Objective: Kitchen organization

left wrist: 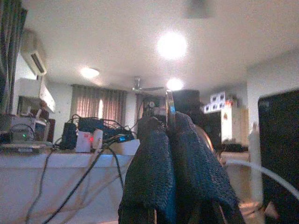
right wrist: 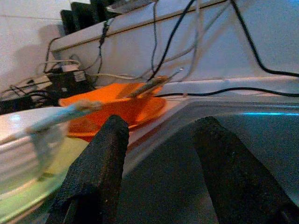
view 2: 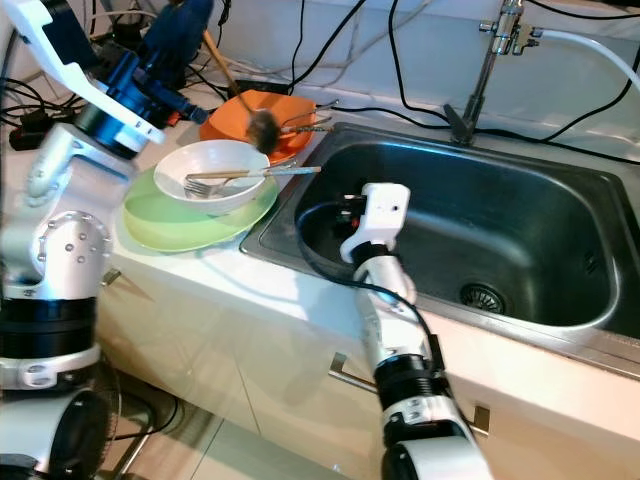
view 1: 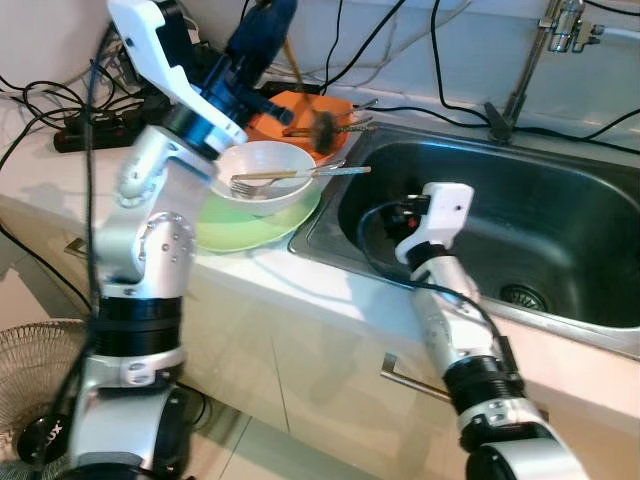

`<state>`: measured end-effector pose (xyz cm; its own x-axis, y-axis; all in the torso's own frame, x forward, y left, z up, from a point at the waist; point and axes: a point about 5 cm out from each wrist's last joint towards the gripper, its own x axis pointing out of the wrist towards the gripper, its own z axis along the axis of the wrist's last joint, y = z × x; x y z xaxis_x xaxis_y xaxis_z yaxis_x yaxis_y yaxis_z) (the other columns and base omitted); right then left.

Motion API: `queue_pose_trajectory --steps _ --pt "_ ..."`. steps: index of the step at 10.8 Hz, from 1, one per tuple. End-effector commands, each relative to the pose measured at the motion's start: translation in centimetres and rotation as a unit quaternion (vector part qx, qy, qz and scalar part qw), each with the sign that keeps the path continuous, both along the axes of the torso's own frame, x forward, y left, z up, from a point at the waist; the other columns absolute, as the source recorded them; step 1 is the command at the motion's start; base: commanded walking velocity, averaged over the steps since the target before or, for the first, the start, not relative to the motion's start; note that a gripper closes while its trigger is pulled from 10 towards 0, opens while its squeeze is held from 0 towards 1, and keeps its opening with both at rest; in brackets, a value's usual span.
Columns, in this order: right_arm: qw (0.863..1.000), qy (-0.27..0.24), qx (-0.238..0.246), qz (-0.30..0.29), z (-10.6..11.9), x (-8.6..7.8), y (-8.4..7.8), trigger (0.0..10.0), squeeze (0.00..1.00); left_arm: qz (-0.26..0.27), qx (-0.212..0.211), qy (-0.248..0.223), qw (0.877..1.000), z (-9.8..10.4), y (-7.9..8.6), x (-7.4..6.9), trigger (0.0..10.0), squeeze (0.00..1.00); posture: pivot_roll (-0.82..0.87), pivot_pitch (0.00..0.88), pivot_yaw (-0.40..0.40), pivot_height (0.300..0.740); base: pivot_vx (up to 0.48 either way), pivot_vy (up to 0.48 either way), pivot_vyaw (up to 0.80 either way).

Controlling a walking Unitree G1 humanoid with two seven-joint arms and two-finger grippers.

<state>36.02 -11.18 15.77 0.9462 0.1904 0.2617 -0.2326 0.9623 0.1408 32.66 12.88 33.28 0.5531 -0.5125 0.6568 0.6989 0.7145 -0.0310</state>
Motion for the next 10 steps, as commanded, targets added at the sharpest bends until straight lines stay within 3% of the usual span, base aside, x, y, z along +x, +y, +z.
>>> queue_pose_trajectory --steps 1,3,5,7,10 --pt "1.0 -0.003 -0.005 -0.018 0.3 0.3 -1.0 10.0 0.0 -0.008 -0.025 -0.006 1.0 0.9 0.2 -0.3 10.0 0.0 0.17 0.0 0.039 0.74 0.0 0.0 0.0" --pt "0.996 -0.008 -0.031 -0.084 1.0 0.8 -4.5 10.0 0.0 -0.03 -0.039 0.031 0.998 -0.6 -0.8 0.0 10.0 0.0 0.16 0.002 0.044 0.74 0.0 0.0 0.0" --pt "0.99 -0.015 -0.03 -0.134 1.7 0.9 -6.6 10.0 0.0 -0.049 -0.038 0.059 0.996 -1.8 -1.7 0.1 10.0 0.0 0.15 0.0 0.05 0.74 0.0 0.0 0.0" --pt "0.992 -0.031 -0.019 -0.124 2.7 1.0 -6.6 10.0 0.0 -0.062 -0.021 0.085 0.994 -3.3 -2.4 0.3 10.0 0.0 0.15 0.0 0.053 0.74 0.0 0.0 0.0" --pt "0.993 -0.08 -0.044 -0.072 5.1 0.7 -6.5 10.0 0.0 -0.074 -0.004 0.119 0.99 -5.3 -4.0 0.4 10.0 0.0 0.14 0.0 0.061 0.74 0.0 0.0 0.0"
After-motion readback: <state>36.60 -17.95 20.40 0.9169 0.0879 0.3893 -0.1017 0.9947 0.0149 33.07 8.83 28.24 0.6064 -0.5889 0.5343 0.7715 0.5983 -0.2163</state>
